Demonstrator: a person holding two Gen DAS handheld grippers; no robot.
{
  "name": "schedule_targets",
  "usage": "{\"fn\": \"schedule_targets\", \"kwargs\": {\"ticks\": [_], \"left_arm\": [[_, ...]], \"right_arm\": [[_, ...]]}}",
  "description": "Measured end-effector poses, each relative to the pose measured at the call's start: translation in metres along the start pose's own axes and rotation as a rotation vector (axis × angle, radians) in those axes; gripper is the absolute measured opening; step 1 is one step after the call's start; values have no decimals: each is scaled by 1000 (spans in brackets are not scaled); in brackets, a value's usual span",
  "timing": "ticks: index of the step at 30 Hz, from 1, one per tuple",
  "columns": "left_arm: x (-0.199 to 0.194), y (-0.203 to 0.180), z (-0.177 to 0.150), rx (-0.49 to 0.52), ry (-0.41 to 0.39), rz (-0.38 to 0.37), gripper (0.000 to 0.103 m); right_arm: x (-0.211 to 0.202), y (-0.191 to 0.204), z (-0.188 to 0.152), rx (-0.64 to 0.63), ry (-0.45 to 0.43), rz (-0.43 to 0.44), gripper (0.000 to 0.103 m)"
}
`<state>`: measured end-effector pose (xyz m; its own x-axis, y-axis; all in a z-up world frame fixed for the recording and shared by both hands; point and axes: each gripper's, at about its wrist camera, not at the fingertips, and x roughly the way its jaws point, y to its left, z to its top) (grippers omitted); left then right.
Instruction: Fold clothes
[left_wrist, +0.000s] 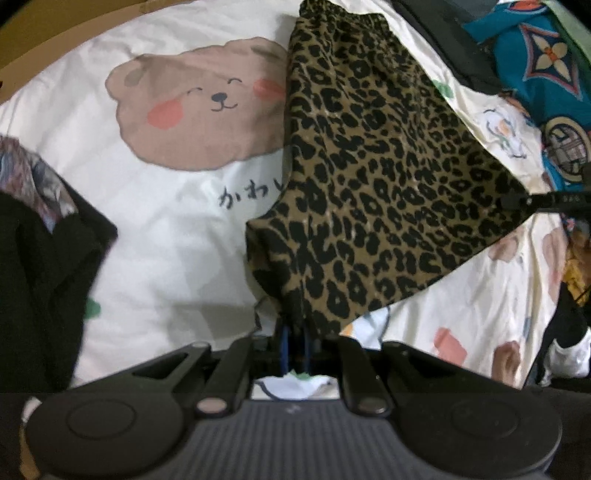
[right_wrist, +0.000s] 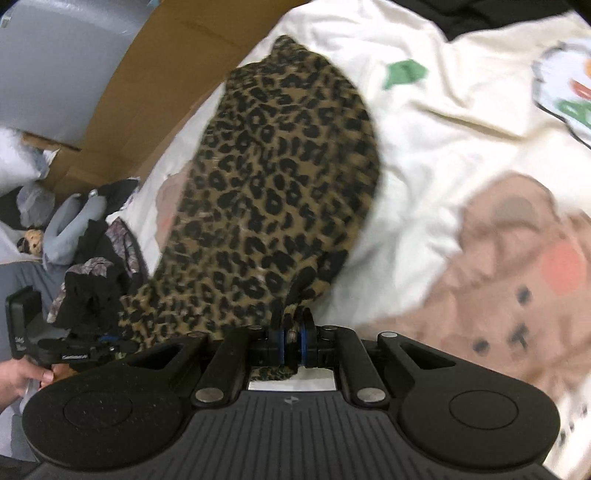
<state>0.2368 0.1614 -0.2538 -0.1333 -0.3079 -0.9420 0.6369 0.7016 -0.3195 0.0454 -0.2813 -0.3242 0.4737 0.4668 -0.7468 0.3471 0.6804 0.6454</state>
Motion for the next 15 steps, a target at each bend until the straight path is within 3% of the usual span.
{"fn": "schedule_targets", "kwargs": {"ticks": [8, 11, 15], "left_arm": [[-16, 2, -16, -26, -22, -28, 8], [-10, 0, -16, 19, 6, -8, 8], [11, -3, 4, 75, 35, 34, 8]], "right_arm": [[-24, 7, -12, 6, -4, -1, 5], [-21, 18, -15, -66, 53, -33, 5], [-6, 27, 4, -186, 95, -7, 6]]}}
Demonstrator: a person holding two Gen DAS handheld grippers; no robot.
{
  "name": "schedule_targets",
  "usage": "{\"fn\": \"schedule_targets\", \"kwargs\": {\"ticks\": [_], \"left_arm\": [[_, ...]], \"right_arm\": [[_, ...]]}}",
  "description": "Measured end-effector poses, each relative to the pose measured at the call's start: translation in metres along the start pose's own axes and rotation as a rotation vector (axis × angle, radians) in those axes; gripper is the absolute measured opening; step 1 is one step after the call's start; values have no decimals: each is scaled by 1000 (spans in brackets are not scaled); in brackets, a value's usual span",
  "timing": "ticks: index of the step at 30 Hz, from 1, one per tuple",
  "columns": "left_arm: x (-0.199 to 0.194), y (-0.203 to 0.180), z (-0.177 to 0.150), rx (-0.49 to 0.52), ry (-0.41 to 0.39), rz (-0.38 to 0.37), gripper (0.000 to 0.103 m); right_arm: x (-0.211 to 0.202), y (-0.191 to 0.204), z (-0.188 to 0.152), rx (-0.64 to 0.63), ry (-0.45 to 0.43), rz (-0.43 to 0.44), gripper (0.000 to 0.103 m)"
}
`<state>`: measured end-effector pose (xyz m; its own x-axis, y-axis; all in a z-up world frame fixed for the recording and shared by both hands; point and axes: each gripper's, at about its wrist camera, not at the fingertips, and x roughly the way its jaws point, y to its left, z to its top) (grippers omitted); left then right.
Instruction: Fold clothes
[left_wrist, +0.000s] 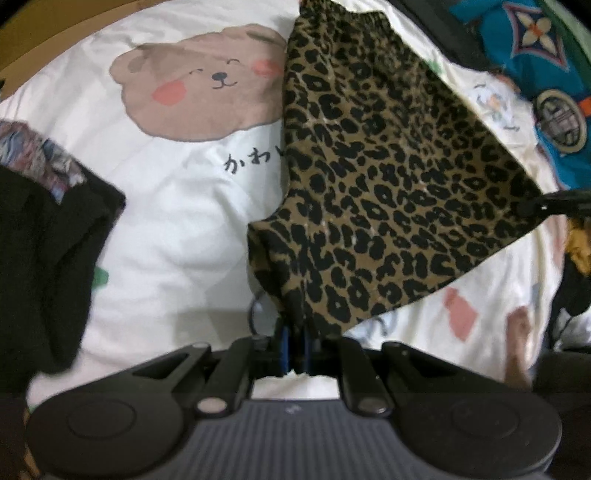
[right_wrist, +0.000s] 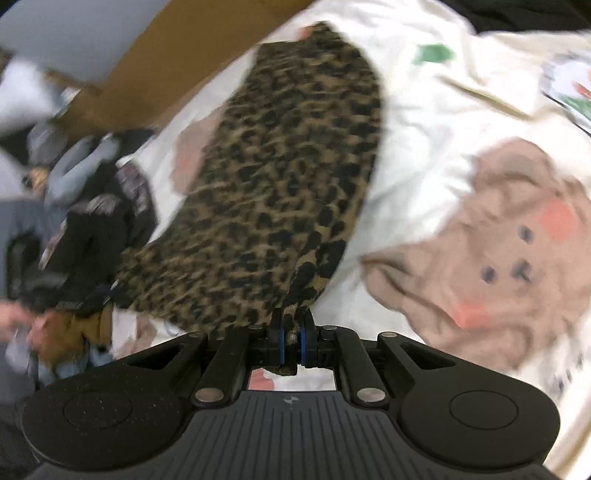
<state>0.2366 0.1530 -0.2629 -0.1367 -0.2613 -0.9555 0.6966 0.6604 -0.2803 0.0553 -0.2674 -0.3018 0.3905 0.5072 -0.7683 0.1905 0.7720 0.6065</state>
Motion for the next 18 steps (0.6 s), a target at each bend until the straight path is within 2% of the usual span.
{"fn": "schedule_targets", "kwargs": {"ticks": [3, 7, 13, 18], "left_arm": [[7, 0, 24, -38, 10, -28, 8], [6, -9, 40, -69, 27, -92, 8], [-15, 0, 52, -120, 5, -174, 8], [-29, 18, 59, -161, -43, -182, 8]], "right_arm": [[14, -2, 22, -48, 51, -15, 6], [19, -10, 29, -14, 71, -14, 6], [2, -17, 19, 126, -14, 35, 6], [-5, -19, 23, 163, -54, 47, 6]]}}
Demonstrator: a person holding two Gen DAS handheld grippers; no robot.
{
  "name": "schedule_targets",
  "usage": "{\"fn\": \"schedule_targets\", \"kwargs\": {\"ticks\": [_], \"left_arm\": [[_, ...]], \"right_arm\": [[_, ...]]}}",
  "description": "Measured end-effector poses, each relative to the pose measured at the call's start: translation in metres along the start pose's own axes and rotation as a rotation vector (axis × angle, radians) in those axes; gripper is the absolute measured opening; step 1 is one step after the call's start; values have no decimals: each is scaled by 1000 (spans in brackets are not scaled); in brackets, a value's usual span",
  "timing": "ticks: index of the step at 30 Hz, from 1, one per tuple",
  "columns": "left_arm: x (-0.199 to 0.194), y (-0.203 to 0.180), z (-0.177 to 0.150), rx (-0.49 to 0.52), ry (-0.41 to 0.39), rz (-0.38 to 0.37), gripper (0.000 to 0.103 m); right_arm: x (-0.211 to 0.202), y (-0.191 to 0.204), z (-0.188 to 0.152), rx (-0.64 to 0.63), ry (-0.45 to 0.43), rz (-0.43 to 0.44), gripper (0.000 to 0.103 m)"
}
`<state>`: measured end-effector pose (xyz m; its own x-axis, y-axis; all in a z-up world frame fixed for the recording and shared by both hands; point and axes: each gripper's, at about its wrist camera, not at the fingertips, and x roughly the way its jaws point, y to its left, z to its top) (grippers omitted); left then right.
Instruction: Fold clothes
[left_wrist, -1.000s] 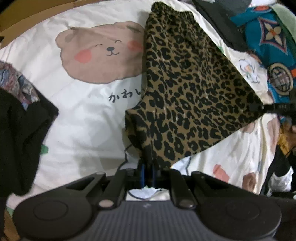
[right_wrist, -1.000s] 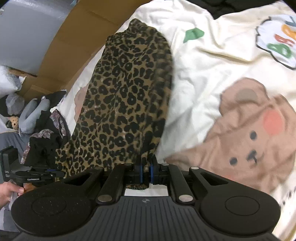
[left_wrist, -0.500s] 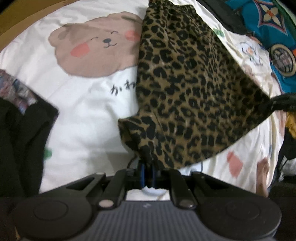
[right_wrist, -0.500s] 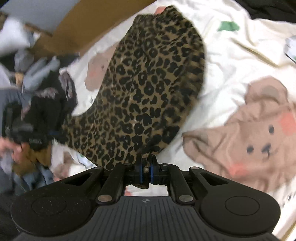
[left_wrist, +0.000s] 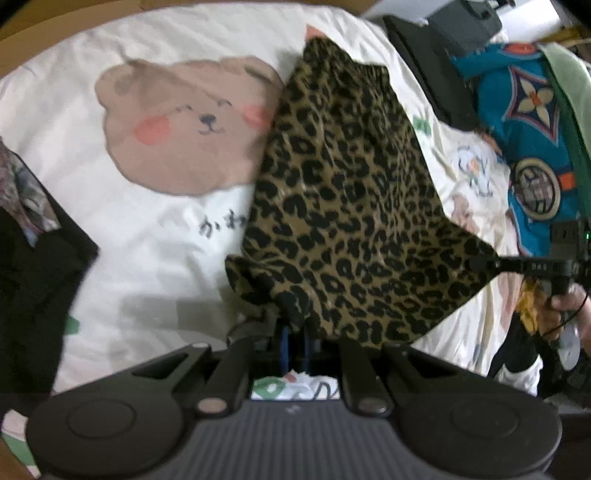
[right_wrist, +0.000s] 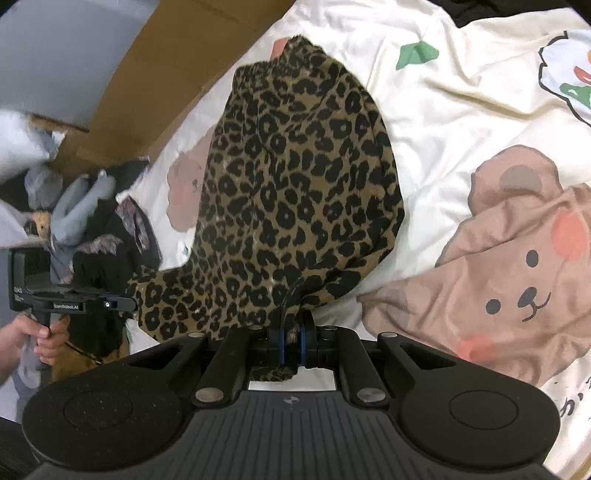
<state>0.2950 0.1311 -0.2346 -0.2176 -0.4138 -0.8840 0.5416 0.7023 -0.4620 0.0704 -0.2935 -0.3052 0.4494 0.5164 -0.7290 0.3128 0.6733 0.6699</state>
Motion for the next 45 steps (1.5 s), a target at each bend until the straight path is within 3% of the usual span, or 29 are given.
{"fn": "schedule_targets", "kwargs": {"ticks": [6, 19, 30, 45], "left_arm": [[-11, 3, 23, -42, -74, -13, 8], [7, 13, 59, -58, -165, 92, 8], [4, 21, 82, -101, -253, 105, 8], [-2, 14, 108, -131, -360, 102, 8]], "right_arm": [[-5, -10, 17, 28, -49, 24, 6], [-3, -32, 43, 83, -153, 118, 6], [-1, -36, 61, 120, -217, 63, 6], [-8, -44, 77, 241, -309, 114, 7]]}}
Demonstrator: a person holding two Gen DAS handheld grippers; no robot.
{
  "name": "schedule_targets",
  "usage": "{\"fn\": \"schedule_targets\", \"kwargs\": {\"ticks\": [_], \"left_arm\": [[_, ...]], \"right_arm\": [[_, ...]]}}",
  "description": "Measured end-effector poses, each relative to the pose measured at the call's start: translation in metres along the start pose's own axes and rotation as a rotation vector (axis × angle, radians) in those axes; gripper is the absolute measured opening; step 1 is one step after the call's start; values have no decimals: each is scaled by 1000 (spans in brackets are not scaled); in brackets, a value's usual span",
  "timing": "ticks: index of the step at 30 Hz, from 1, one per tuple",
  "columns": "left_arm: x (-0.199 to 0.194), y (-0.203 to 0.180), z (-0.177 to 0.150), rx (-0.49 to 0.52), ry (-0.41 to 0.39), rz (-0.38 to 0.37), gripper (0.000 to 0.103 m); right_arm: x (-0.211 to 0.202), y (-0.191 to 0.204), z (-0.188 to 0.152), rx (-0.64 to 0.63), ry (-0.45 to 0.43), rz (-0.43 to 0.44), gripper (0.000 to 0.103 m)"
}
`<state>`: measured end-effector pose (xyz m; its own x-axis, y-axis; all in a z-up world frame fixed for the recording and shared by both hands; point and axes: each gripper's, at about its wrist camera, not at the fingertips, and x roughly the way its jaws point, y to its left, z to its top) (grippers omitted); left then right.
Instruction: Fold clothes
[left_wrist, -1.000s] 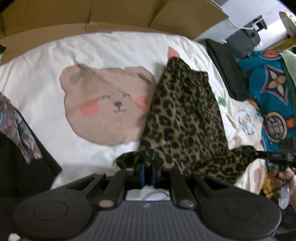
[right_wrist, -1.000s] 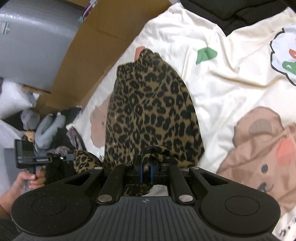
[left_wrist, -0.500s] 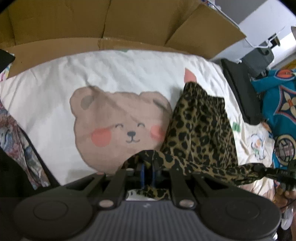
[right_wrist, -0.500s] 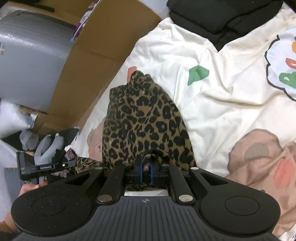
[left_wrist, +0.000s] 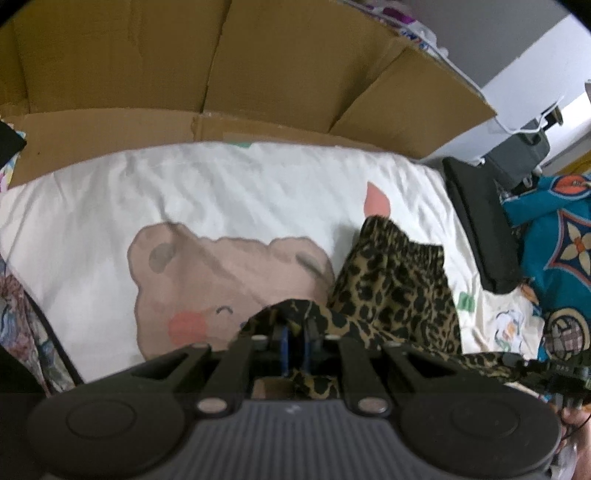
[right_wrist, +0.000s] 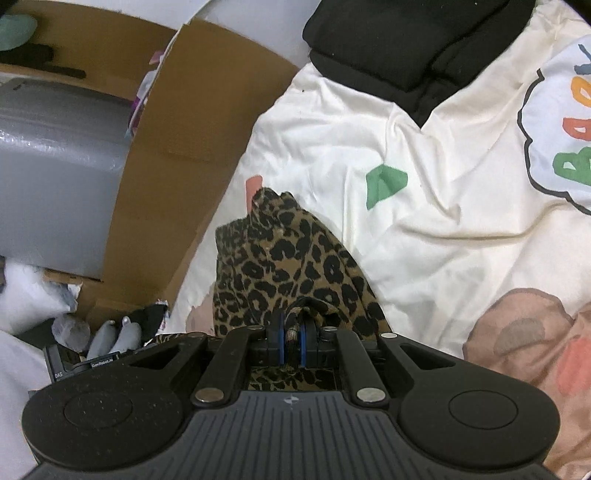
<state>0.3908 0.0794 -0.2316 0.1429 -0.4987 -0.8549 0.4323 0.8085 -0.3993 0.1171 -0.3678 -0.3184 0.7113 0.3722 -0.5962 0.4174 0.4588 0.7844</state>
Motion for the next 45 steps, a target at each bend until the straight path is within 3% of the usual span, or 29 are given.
{"fn": "schedule_targets", "kwargs": {"ticks": [8, 18, 26, 31, 34, 35, 39, 41, 45], "left_arm": [[6, -4, 6, -1, -31, 29, 8], [50, 14, 18, -62, -20, 79, 8], [86, 14, 27, -34, 6, 135, 8], [94, 12, 31, -10, 22, 132, 10], [94, 10, 35, 4, 25, 122, 10], [94, 10, 35, 9, 29, 120, 14], [88, 6, 34, 59, 39, 122, 21], [84, 4, 33, 77, 37, 124, 27], [79, 2, 32, 96, 22, 127, 37]], "right_arm": [[2, 3, 8, 9, -20, 21, 7], [38, -11, 30, 45, -59, 46, 7], [64, -29, 40, 101, -64, -14, 8], [71, -30, 38, 102, -62, -60, 9], [68, -24, 38, 65, -54, -78, 16], [67, -21, 37, 50, -51, -83, 22], [57, -12, 37, 15, -68, -101, 31], [51, -6, 37, -5, -86, -101, 43], [43, 1, 34, -37, -112, -111, 50]]}}
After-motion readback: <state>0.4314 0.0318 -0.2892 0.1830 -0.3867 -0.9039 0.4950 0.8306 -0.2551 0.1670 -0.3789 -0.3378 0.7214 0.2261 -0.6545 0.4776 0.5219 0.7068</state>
